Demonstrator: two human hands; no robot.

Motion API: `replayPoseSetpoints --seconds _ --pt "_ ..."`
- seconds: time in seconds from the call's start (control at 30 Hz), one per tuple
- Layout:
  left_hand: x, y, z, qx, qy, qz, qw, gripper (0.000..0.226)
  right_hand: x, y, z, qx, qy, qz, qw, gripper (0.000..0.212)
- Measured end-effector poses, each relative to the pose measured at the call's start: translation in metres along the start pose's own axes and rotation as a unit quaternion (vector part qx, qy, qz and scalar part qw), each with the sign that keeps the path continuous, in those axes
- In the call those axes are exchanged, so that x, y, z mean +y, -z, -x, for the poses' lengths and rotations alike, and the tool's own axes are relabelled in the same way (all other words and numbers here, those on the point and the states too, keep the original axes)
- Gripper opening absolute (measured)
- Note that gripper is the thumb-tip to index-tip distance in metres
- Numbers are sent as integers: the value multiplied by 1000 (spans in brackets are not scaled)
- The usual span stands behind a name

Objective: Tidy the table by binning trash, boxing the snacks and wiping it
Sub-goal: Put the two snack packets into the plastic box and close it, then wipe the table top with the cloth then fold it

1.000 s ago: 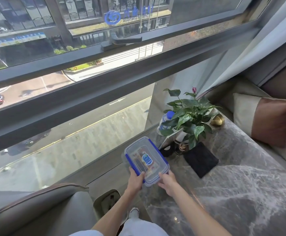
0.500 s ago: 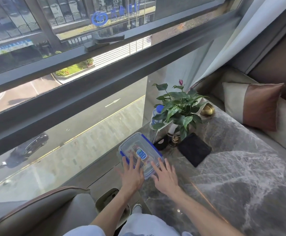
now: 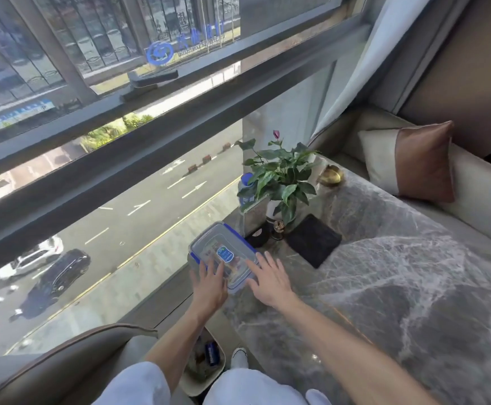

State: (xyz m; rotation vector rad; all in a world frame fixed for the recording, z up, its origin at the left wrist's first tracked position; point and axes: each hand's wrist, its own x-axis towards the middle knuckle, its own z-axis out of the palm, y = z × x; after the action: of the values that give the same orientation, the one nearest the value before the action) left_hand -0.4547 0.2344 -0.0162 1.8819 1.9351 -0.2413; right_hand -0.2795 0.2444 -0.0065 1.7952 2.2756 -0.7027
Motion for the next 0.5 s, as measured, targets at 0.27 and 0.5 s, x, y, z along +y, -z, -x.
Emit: replayPoseSetpoints --seconds 0.27,0.5 --pt "73 -5 33 115 -98 25 988 28 78 6 71 202 -103 -153 962 21" --pt "154 3 -1 88 -101 29 991 29 176 29 79 190 -219 -140 947 28"
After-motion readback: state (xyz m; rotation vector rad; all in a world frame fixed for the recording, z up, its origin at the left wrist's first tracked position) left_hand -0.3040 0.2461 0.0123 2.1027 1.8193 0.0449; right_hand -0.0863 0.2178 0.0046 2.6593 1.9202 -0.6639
